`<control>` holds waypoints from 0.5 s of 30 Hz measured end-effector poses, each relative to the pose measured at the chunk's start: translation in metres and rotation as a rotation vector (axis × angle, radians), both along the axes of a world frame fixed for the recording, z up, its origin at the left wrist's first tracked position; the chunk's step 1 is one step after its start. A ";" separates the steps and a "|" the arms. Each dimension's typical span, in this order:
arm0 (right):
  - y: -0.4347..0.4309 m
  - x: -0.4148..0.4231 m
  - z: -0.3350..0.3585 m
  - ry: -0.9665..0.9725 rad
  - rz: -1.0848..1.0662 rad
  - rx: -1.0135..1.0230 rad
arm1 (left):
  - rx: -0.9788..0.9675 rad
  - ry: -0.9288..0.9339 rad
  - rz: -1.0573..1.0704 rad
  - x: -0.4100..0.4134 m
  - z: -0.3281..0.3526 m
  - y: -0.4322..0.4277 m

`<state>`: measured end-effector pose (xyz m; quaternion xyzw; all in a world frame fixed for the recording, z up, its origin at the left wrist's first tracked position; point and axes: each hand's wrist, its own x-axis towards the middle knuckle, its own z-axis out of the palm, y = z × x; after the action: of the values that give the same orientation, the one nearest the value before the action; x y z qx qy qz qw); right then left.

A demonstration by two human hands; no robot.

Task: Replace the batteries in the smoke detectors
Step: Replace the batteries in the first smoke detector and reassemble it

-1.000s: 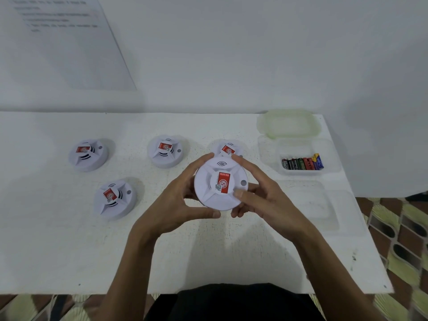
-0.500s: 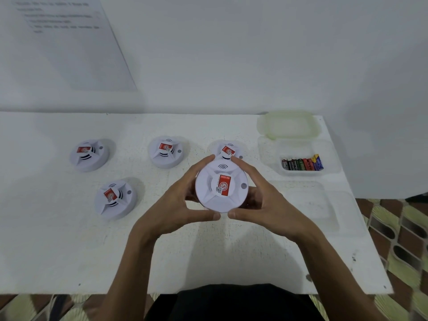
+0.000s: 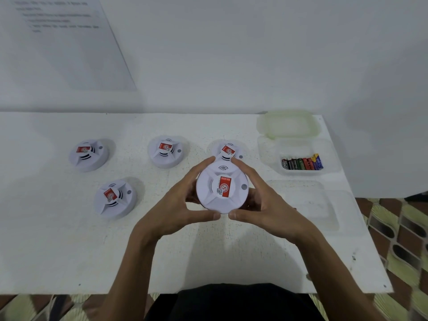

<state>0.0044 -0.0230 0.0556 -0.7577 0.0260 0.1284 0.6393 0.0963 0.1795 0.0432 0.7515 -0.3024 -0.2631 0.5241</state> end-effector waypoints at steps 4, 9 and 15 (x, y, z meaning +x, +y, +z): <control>0.000 0.000 -0.001 -0.001 0.002 -0.009 | -0.005 0.004 0.002 0.000 0.000 0.000; 0.000 -0.001 -0.001 0.000 -0.004 -0.014 | -0.009 0.002 -0.002 -0.001 0.001 0.000; 0.000 -0.002 -0.003 -0.005 -0.003 -0.020 | -0.015 -0.004 -0.008 -0.002 0.001 -0.001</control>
<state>0.0027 -0.0232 0.0531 -0.7642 0.0268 0.1256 0.6320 0.0944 0.1786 0.0442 0.7469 -0.3081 -0.2614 0.5281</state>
